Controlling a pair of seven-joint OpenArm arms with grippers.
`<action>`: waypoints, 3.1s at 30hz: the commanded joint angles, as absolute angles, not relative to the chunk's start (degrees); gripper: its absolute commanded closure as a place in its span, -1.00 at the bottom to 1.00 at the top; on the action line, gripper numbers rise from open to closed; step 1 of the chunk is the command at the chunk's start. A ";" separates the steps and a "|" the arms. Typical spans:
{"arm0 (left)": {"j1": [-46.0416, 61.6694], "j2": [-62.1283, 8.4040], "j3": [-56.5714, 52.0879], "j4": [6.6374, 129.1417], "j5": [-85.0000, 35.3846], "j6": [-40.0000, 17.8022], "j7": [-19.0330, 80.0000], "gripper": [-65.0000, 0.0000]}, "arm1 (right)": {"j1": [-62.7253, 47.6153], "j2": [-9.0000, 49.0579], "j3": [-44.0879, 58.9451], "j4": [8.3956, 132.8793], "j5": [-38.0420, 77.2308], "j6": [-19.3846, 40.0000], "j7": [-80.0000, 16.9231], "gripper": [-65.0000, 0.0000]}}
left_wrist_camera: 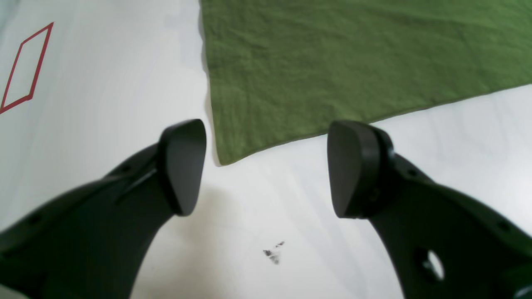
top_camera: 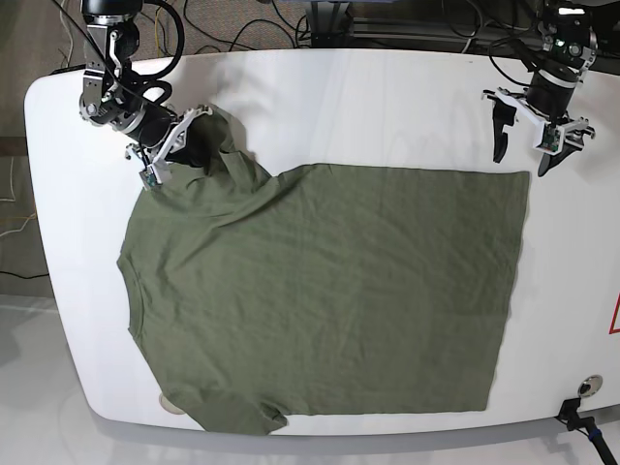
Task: Fold the T-shirt properly
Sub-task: 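Grasp the shirt's shoulder corner nearest the right gripper, then lift the held shoulder corner with the right gripper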
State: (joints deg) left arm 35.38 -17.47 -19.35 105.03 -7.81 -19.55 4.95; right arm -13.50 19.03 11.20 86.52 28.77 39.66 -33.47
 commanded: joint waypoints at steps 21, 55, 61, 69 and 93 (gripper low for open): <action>34.60 -18.10 -19.28 106.19 -6.70 -19.28 4.51 -0.24 | -10.51 18.19 11.67 97.23 23.78 36.02 -36.85 0.71; 28.79 -16.57 -19.03 105.27 -6.73 -18.68 10.07 -0.26 | -13.85 13.76 17.63 98.15 24.04 36.53 -37.23 0.30; 28.79 -16.13 -19.03 105.63 -6.99 -18.68 10.07 -0.26 | -14.90 13.32 19.74 98.24 24.40 36.62 -37.23 0.30; 27.30 -10.42 -24.13 105.54 -6.99 -21.05 10.15 -0.26 | -15.52 7.43 28.79 101.32 24.40 39.96 -37.76 0.30; 25.36 -7.08 -27.82 105.27 -6.99 -25.36 10.42 -0.26 | -22.11 0.75 39.87 101.85 41.36 39.69 -46.55 0.30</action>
